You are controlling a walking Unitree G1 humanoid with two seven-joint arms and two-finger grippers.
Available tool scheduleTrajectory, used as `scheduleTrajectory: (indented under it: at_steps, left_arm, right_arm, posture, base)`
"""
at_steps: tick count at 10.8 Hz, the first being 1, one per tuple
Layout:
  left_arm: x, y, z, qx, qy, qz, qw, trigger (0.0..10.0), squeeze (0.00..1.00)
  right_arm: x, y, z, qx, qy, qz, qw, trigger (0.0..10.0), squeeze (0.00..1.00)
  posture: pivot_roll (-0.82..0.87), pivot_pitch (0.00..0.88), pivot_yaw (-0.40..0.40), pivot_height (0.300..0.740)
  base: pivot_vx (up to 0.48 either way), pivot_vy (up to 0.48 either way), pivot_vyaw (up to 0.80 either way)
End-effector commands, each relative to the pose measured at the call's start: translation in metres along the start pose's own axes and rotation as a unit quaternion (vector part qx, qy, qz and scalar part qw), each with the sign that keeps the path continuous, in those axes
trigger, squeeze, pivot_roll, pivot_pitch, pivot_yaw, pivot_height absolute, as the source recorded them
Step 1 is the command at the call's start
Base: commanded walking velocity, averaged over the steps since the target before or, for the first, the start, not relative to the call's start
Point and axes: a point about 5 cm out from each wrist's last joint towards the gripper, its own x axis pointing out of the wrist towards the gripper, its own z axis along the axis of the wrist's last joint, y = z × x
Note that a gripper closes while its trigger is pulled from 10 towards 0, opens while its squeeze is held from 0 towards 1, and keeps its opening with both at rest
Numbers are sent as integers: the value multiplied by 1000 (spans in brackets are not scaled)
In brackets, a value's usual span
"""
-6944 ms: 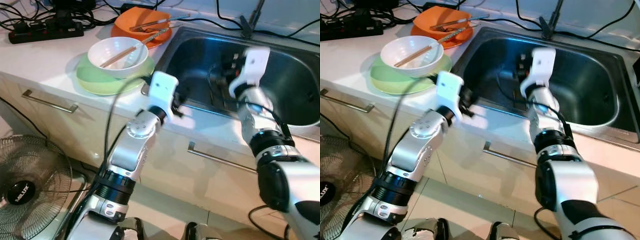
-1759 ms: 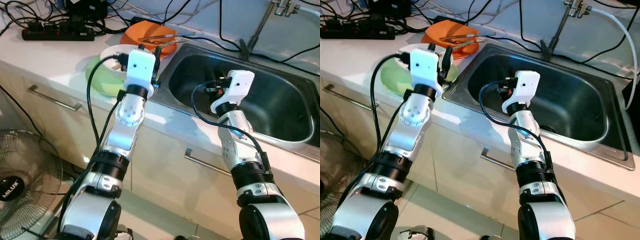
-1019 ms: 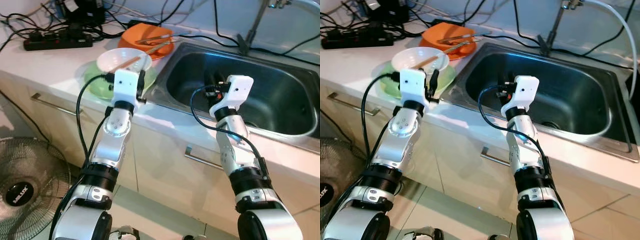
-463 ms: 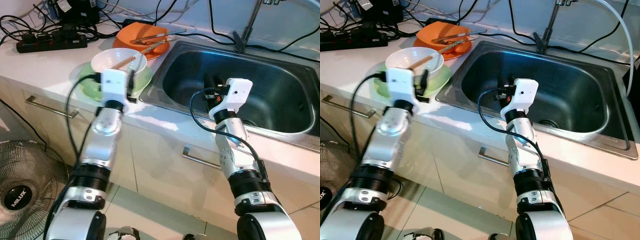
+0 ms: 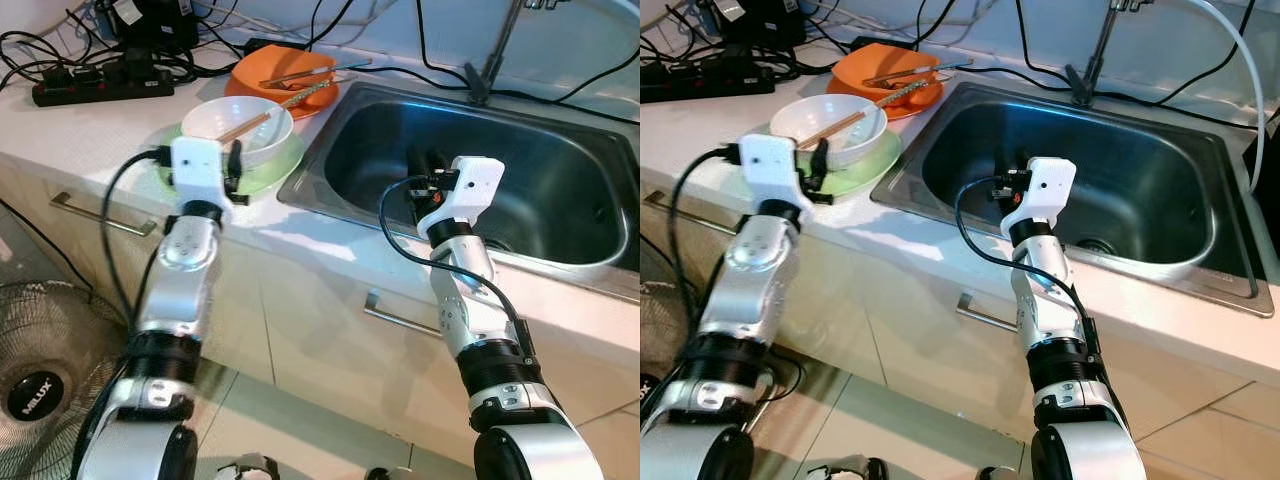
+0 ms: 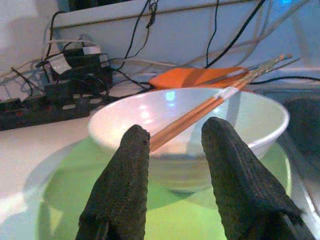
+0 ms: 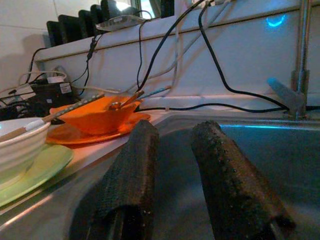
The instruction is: Kitchen organization
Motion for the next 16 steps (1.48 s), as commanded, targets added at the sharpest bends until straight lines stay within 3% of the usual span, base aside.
scheduleTrajectory:
  at_steps: [1, 4, 6, 8, 12, 16]
  left_arm:
    - [0, 4, 4, 5, -7, 0, 1000, 10000, 0]
    - [4, -13, 28, 2, -58, -41, 997, 10000, 0]
    - [8, -29, 18, -15, -39, -66, 997, 10000, 0]
    - [16, -34, 13, -32, -23, -72, 997, 10000, 0]
    - [18, -26, 10, -29, -18, -57, 998, 10000, 0]
    - [17, -3, 12, -16, -19, -21, 999, 10000, 0]
  right_arm:
    - [2, -1, 5, -2, -7, -2, 1000, 10000, 0]
    - [2, -1, 5, -1, -7, -3, 1000, 10000, 0]
    - [1, 0, 3, 0, -7, -1, 1000, 10000, 0]
    - [1, 0, 4, 0, -8, -1, 1000, 10000, 0]
    - [2, -3, 5, -2, -11, -7, 1000, 10000, 0]
    - [3, -3, 6, -1, -10, -6, 1000, 10000, 0]
  posture:
    - [106, 37, 2, 740]
    - [105, 34, 5, 740]
    - [91, 7, 8, 740]
    - [84, 0, 11, 740]
    - [88, 11, 8, 740]
    - [94, 22, 4, 740]
  base:
    - [0, 0, 0]
    - [0, 0, 0]
    - [0, 0, 0]
    - [0, 0, 0]
    - [0, 0, 0]
    - [0, 0, 0]
